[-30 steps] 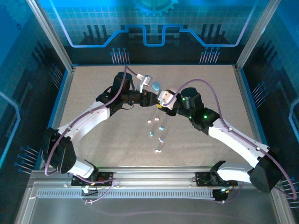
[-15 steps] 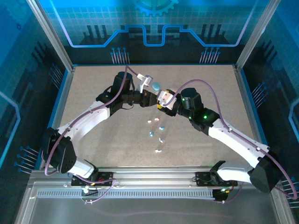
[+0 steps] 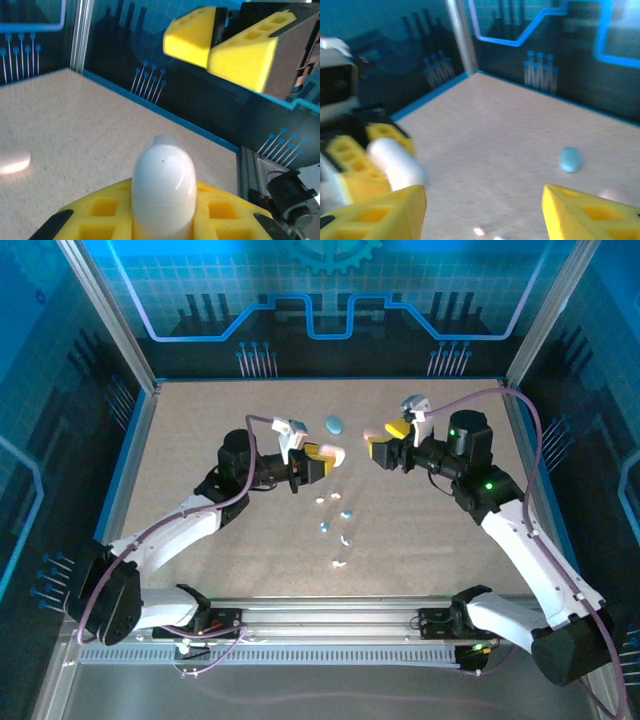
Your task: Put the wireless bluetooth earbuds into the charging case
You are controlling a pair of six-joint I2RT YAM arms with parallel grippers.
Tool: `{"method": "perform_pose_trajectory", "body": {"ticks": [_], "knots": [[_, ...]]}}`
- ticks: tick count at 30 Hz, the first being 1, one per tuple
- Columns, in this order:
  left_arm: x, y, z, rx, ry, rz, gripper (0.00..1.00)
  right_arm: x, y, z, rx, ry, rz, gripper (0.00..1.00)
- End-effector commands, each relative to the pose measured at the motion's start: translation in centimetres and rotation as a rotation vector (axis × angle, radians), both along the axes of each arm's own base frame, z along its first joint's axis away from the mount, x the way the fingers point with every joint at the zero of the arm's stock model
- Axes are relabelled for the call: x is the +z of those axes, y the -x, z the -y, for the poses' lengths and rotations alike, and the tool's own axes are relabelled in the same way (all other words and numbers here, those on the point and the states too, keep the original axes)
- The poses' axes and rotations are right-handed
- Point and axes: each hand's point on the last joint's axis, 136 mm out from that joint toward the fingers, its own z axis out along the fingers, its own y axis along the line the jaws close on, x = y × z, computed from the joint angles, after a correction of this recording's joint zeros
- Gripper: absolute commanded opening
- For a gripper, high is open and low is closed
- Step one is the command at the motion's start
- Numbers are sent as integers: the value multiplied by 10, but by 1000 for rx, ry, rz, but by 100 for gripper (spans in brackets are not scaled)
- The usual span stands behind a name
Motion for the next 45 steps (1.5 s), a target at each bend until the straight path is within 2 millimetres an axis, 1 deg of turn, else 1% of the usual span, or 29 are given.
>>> {"method": "perform_pose_trajectory", "body": {"ticks": [1,6,8,11,14,18,22,26,30,35,38,42,45], "knots": [[50,14,3,-62,90,306,16,9,35,-24,206,-134,-165,64],[54,18,3,-76,148,374,15,5,39,-35,266,-105,-200,64],[54,20,4,-90,161,371,16,4,38,-39,280,-94,-212,64],[52,21,6,-108,166,356,16,8,39,-48,305,-87,-204,64],[52,23,7,-127,178,348,16,12,37,-54,313,-88,-197,64],[52,25,9,-152,191,333,16,11,28,-57,287,-77,-196,63],[50,29,11,-182,190,325,17,14,20,-57,257,-78,-189,62],[50,31,11,-193,192,320,18,10,5,-51,176,-45,-198,61],[50,34,12,-200,193,318,18,17,-1,-51,158,-58,-184,61],[46,30,11,-177,186,319,18,25,-2,-53,164,-72,-173,62],[42,23,9,-130,180,319,18,31,2,-53,176,-83,-164,63],[38,15,5,-67,181,331,18,41,9,-48,165,-102,-159,66],[39,10,1,-23,185,347,18,38,11,-38,114,-124,-215,67]]}}
